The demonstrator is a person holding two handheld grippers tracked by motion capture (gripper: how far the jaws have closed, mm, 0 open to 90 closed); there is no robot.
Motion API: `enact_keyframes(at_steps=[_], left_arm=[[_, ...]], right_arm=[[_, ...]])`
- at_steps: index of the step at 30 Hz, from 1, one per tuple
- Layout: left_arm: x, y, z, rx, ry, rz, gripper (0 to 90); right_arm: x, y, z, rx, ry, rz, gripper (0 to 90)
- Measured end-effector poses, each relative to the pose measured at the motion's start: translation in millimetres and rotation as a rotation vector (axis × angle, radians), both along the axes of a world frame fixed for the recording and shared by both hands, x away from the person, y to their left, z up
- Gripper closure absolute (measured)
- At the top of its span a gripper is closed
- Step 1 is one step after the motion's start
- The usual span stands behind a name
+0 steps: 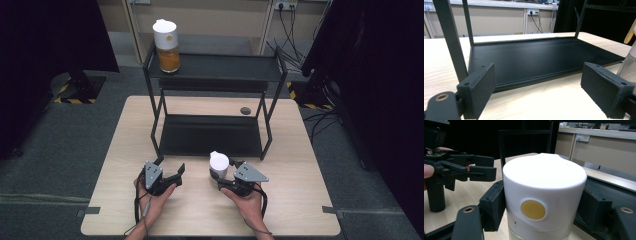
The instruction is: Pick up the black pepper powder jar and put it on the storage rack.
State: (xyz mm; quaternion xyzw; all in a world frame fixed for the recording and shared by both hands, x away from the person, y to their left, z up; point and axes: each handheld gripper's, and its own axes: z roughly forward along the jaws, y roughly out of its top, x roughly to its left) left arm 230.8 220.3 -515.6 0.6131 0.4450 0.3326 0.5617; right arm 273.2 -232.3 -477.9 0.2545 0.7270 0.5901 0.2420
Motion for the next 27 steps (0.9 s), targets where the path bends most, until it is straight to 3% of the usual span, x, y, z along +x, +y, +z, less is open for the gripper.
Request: enact_keyframes(at_steps=[10, 22, 27], left_arm=[[-0.2, 0.0, -0.3, 0.000, -0.002, 0.000, 12.4], [-0.7, -0.7, -0.4, 0.000, -0.003, 0.005, 12.4], [-0.8, -0.7, -0.4, 0.000, -0.003, 0.006, 12.4]], right_arm=[[-4.1, -2.4, -1.2, 0.022, 0.008, -0.011, 30.9], [-17.5, -18.8, 16.6, 0.099, -0.063, -0.066, 30.9], [-19.7, -25.2, 24.1, 0.109, -0.084, -0.095, 30.9]])
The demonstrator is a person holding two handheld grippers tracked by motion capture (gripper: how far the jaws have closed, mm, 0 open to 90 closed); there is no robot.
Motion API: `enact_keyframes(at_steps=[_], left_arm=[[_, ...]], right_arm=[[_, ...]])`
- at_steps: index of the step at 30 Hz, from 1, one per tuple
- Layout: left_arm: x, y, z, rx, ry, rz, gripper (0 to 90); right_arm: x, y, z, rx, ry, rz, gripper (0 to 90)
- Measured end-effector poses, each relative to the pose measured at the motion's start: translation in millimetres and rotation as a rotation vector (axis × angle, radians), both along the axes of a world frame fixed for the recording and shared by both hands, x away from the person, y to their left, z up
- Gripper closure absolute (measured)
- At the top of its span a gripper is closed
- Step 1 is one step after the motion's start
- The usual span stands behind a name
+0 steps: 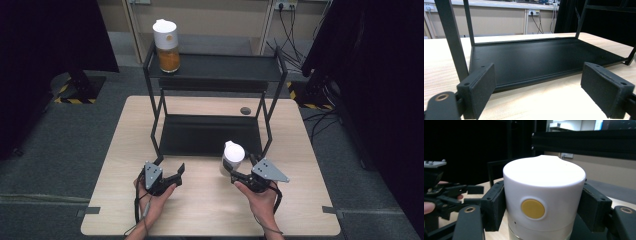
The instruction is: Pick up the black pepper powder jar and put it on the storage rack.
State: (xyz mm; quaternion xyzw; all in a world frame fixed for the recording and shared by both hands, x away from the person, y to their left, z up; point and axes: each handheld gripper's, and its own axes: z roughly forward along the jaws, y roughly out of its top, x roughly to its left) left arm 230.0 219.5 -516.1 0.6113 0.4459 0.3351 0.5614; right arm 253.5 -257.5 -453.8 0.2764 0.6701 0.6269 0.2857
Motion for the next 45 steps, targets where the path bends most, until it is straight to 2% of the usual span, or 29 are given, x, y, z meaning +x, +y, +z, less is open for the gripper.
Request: enact_keyframes(at_steps=[10, 21, 45], left_arm=[[-0.3, -0.3, -0.3, 0.000, -0.002, 0.001, 12.4], [-0.5, -0.4, -0.5, -0.001, -0.003, 0.003, 12.4], [-0.7, -0.7, -0.5, 0.001, -0.004, 0.003, 12.4]], right_arm=[[-0.4, -10.9, 13.5, 0.021, -0.037, -0.042, 31.0], [2.8, -20.2, 36.5, 0.058, -0.089, -0.069, 31.0], [15.2, -16.0, 70.4, 0.100, -0.155, -0.099, 31.0]])
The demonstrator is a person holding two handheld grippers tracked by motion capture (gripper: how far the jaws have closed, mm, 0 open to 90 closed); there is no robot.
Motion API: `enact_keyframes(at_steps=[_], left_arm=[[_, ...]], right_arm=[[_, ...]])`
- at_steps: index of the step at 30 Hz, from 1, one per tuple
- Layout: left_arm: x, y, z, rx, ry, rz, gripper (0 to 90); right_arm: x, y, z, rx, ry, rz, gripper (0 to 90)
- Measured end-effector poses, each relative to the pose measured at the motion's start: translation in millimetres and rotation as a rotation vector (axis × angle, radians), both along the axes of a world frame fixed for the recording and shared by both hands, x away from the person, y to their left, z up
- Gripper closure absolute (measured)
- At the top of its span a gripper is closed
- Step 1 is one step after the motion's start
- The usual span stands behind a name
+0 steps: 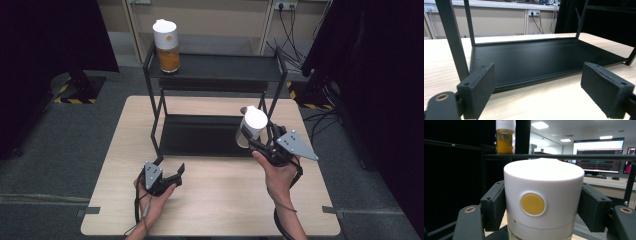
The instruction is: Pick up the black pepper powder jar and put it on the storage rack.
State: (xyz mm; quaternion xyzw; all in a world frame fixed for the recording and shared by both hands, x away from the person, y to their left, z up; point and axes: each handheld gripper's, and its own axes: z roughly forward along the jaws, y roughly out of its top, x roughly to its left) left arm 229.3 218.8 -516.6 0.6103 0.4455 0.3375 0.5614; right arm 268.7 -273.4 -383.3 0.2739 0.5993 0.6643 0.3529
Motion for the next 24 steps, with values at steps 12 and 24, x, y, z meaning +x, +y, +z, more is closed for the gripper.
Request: enact_keyframes(at_steps=[12, 24], left_arm=[[-0.1, -0.2, -0.1, 0.001, -0.001, 0.000, 12.4], [-0.3, -0.4, -0.4, -0.001, -0.002, 0.001, 12.4]], right_arm=[[6.1, 0.4, 12.5, 0.021, -0.015, -0.010, 31.0], [13.6, 2.5, 28.8, 0.031, -0.032, -0.028, 31.0]])
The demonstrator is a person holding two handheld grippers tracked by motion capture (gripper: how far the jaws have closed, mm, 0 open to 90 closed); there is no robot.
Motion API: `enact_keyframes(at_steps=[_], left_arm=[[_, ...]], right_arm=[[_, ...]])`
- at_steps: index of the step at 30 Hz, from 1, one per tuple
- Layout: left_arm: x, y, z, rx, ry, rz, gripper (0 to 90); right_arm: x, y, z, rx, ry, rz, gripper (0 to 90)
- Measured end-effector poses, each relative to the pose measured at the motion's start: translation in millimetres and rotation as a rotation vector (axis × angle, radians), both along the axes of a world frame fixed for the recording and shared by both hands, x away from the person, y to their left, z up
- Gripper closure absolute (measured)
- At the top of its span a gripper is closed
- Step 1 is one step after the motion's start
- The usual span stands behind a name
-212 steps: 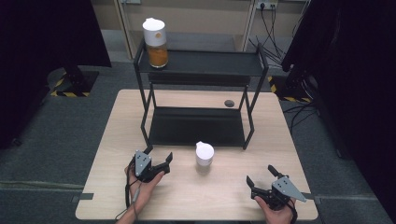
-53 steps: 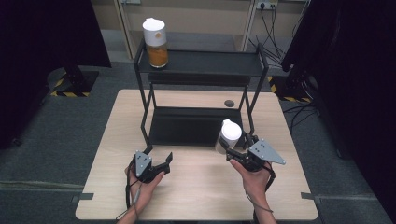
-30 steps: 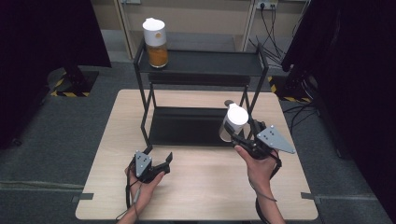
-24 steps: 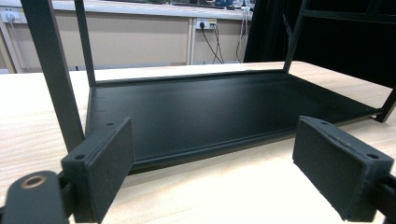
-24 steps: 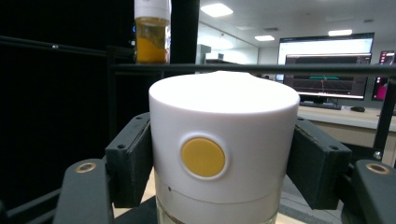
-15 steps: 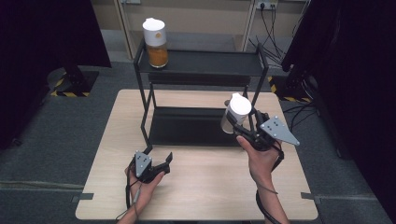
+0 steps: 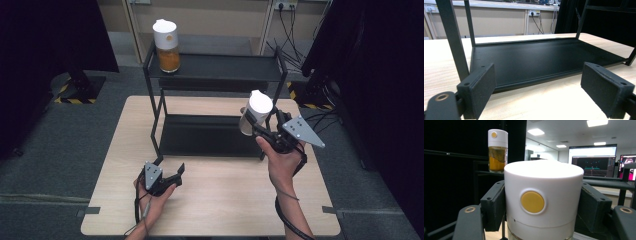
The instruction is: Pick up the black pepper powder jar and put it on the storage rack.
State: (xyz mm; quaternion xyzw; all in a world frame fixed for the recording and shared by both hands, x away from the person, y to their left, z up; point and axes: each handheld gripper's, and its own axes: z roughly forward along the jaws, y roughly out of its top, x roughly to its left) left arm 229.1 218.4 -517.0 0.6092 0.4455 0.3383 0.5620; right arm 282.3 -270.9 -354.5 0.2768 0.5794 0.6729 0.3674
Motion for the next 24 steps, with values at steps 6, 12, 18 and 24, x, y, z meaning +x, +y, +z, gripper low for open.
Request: enact_keyframes(at_steps=[6, 12, 18, 24], left_arm=[[-0.1, 0.0, 0.0, -0.001, 0.000, 0.001, 12.4], [-0.2, -0.2, 0.0, 0.000, 0.000, 0.001, 12.4], [-0.1, -0.1, 0.0, 0.000, 0.000, 0.002, 12.4], [-0.2, -0.4, 0.0, 0.001, 0.000, 0.002, 12.4]], right_arm=[[4.2, 2.0, 6.4, 0.009, -0.004, -0.007, 31.0], [8.3, 4.3, 14.7, 0.012, -0.011, -0.015, 31.0], [11.6, 6.2, 23.4, 0.015, -0.020, -0.020, 31.0], [15.4, 8.0, 30.6, 0.022, -0.024, -0.026, 31.1]])
